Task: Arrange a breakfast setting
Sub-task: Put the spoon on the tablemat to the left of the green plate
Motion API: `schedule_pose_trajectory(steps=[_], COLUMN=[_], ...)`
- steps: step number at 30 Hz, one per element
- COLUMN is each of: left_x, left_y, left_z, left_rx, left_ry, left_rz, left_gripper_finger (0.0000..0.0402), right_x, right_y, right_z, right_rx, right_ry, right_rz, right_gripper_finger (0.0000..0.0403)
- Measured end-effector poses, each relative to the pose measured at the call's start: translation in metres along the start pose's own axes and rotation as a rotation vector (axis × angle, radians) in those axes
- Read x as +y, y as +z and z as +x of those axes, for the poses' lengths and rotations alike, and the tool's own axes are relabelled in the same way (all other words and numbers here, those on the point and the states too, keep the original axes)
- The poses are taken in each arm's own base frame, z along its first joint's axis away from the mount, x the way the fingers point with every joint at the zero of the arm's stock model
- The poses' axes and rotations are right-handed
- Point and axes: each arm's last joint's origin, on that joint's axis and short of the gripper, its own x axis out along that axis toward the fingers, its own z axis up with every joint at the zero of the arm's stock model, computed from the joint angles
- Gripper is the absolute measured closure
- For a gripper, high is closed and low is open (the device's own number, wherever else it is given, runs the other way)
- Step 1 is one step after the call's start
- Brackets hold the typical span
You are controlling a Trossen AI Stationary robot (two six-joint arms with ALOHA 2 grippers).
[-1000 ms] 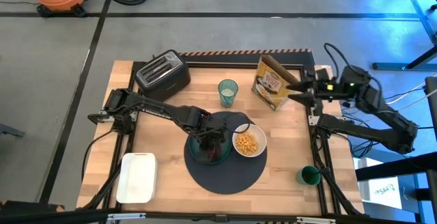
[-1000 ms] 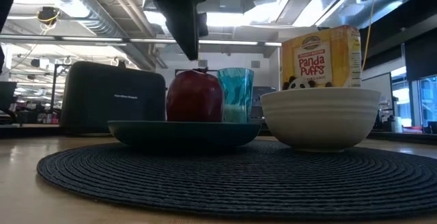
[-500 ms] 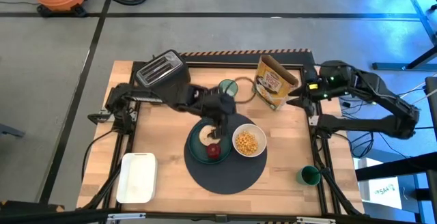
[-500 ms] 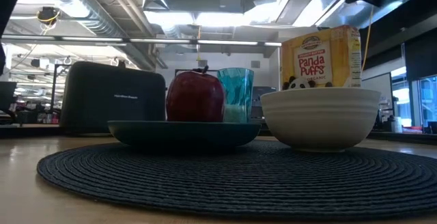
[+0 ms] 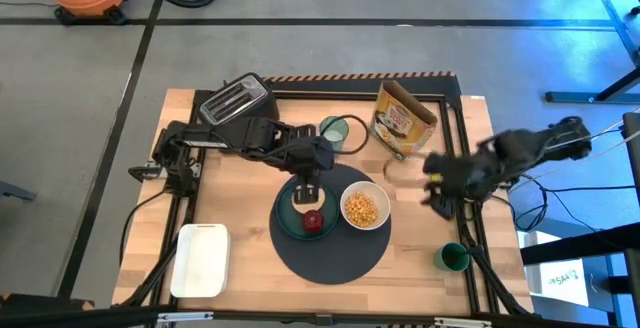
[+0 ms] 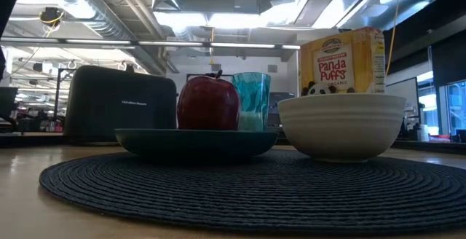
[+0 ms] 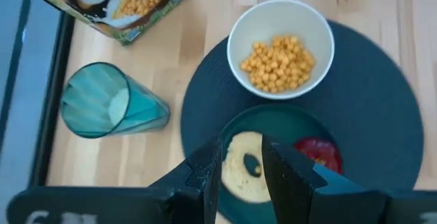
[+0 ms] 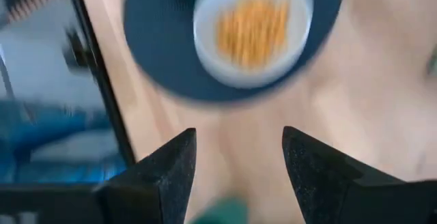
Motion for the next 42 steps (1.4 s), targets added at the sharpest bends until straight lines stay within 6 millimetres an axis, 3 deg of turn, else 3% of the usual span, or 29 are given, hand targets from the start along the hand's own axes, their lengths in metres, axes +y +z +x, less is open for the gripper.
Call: schedule_pose_trajectory(steps=[8, 15, 20, 27, 42], left_x=[0.014, 0.026, 0.026, 0.025, 0.025], left_y=[-0.001, 0.000, -0.001, -0.001, -0.007], left_z=[-0.008, -0.006, -0.005, -0.005, -0.005], left_rx=[-0.011, -0.011, -0.012, -0.009, 0.057], left_ry=[0.002, -0.026, -0.057, -0.066, -0.068], left_rz=[0.107, 0.103, 0.133, 0.147, 0.156], left_gripper_finger=[0.0303, 0.0303, 0.0303, 0.0303, 0.0303], right_x=[0.028, 0.048, 0.050, 0.033, 0.026], right_y=[-0.045, -0.070, -0.077, -0.088, -0.097], right_z=[0.022, 0.035, 0.043, 0.052, 0.070], right_rx=[0.515, 0.718, 0.745, 0.772, 0.807], right_ry=[-0.099, -0.189, -0.285, -0.381, -0.300], right_rz=[0.146, 0.126, 0.142, 0.241, 0.318], right_gripper_finger=[0.0196, 0.0196, 0.0196, 0.0196, 0.0196])
